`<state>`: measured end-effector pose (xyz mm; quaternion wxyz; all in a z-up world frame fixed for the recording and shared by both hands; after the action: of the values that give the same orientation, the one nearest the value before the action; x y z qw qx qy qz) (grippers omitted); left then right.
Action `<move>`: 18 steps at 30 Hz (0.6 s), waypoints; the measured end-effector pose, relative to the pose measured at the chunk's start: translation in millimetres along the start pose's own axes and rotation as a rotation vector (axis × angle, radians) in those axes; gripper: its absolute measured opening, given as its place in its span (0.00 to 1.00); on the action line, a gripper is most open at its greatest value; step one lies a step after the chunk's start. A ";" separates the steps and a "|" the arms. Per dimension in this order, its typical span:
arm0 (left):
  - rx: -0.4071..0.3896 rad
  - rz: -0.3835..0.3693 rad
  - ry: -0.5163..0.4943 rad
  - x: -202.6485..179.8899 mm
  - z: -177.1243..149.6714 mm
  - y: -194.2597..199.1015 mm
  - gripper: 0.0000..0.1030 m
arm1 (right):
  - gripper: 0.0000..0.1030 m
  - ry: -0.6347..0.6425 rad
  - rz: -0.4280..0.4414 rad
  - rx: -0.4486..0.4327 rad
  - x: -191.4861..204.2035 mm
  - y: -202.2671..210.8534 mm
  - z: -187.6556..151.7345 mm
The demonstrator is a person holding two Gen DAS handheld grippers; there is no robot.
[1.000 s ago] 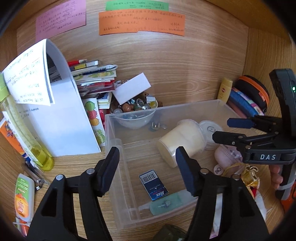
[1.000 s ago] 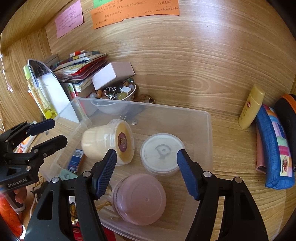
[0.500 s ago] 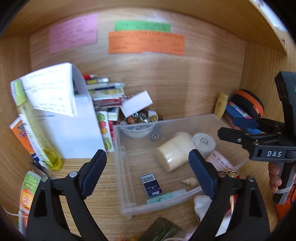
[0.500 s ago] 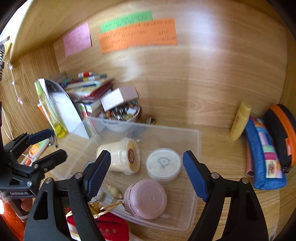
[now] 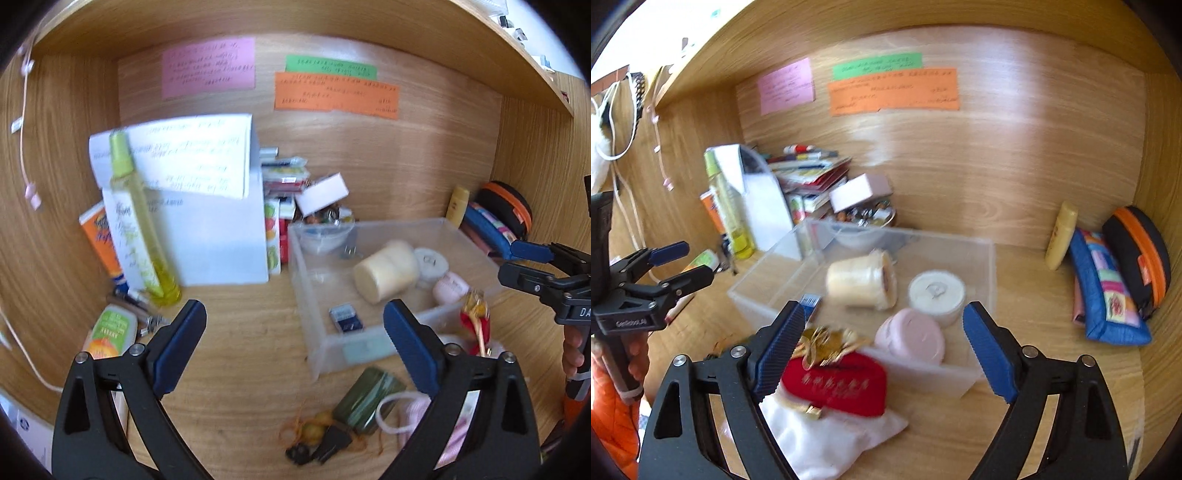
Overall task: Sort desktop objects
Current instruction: 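Move the left gripper to the green glass bottle while the right approaches the red velvet pouch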
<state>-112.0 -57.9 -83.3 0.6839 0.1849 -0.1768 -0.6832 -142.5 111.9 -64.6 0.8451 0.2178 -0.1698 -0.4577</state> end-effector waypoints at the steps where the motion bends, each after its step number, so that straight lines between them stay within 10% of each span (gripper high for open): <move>1: 0.011 0.000 0.004 2.0 -4.9 -0.1 0.95 | 0.83 -0.004 0.005 0.008 2.4 -0.1 -4.6; 18: 0.121 -0.057 -0.024 6.4 -58.2 -6.2 0.95 | 0.83 -0.210 0.097 0.206 8.2 -33.5 -65.2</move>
<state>-88.6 -63.6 -137.1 0.6495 0.2226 -0.2205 -0.6928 -130.0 102.6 -136.7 0.8170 0.2459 -0.3138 -0.4166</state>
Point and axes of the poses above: each gripper's, at about its wrist camera, not at the fingertips, and y roughly against the way its jaws point, x to its left, z to its top, the point moved 10 cm from there along -y, roughly the way its jaws point, and after that the axes turned 4 degrees about -x, right-handed, at the moved point
